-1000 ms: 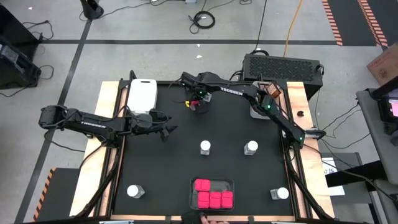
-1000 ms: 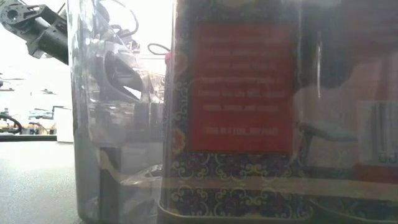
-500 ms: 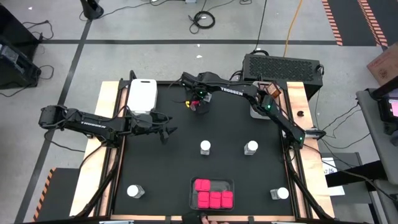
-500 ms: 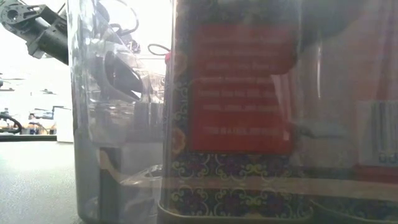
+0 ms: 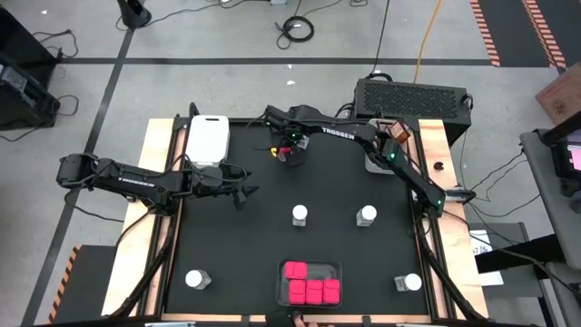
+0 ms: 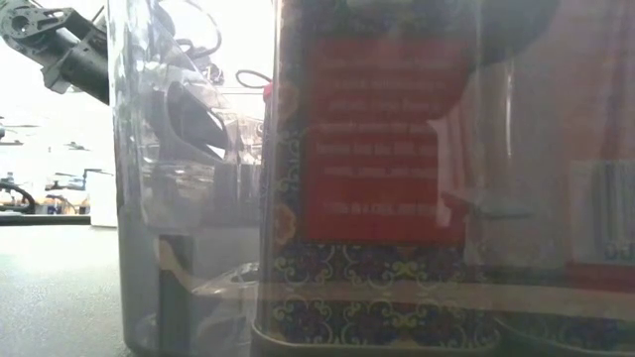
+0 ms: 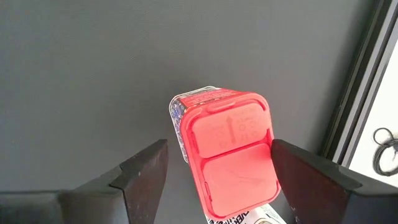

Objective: Sort spices by type
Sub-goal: Put the red seasoning can into the black bin

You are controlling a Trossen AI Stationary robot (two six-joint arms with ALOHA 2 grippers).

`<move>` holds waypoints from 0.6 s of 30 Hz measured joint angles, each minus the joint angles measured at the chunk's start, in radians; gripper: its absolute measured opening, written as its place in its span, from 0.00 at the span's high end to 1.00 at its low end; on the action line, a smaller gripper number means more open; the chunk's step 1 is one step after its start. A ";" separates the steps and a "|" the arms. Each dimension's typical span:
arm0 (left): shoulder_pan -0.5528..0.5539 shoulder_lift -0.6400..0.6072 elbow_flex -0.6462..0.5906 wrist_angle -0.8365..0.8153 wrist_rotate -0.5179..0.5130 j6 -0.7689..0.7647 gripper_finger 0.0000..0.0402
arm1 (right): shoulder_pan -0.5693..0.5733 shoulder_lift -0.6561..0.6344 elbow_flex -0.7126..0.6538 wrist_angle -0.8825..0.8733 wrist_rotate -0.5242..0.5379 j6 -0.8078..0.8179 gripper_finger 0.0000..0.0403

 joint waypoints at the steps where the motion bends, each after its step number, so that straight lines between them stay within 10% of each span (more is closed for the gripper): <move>1: 0.000 0.000 0.000 0.001 0.000 0.000 0.23 | 0.000 0.000 0.000 0.000 0.000 0.000 0.31; 18: 0.000 0.000 0.000 0.009 -0.001 -0.028 0.23 | 0.001 0.000 0.000 0.009 -0.003 -0.010 0.31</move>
